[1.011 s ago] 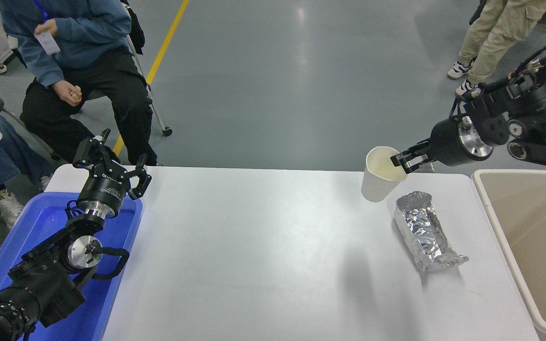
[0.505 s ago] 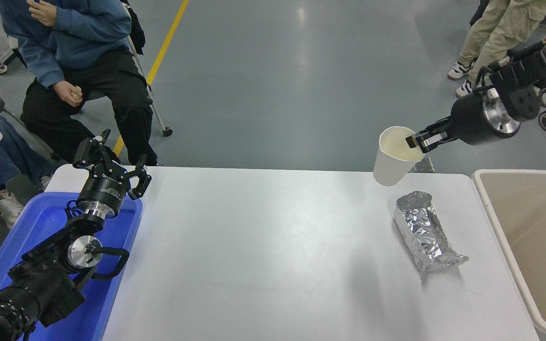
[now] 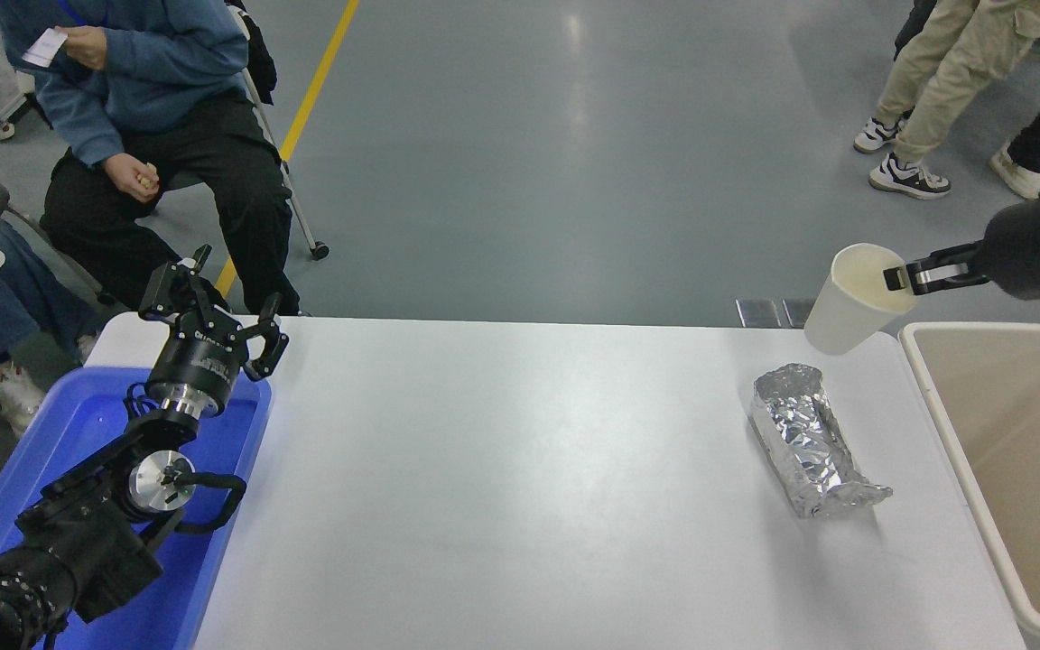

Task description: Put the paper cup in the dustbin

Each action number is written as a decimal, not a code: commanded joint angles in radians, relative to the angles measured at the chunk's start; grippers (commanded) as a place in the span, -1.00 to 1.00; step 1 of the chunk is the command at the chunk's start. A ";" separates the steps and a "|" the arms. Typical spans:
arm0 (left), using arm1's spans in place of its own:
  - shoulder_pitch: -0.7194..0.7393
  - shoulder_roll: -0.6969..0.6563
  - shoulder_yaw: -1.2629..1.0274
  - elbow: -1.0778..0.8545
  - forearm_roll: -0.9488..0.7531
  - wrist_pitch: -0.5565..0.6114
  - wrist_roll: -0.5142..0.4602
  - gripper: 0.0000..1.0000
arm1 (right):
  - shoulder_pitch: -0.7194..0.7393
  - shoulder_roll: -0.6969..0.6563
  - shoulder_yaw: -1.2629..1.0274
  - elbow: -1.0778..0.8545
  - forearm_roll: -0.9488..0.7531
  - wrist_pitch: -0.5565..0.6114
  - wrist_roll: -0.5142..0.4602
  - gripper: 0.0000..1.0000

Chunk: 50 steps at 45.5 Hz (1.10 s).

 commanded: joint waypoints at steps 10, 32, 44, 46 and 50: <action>0.000 0.000 -0.001 0.000 0.000 0.000 0.000 1.00 | -0.347 -0.246 0.273 -0.130 0.047 -0.013 0.000 -1.00; 0.000 0.000 -0.001 0.000 0.000 0.000 0.000 1.00 | -0.683 -0.176 0.331 -0.334 0.371 -0.176 0.000 -1.00; 0.000 0.000 -0.001 0.000 0.000 -0.001 0.000 1.00 | -0.855 -0.081 0.382 -0.463 0.596 -0.259 0.001 -1.00; 0.000 0.000 0.000 0.000 0.000 0.000 0.000 1.00 | -0.885 -0.064 0.396 -0.475 0.619 -0.276 0.000 -1.00; 0.000 0.000 -0.001 0.000 0.000 0.000 0.000 1.00 | -0.938 -0.029 0.417 -0.494 0.661 -0.300 -0.003 -1.00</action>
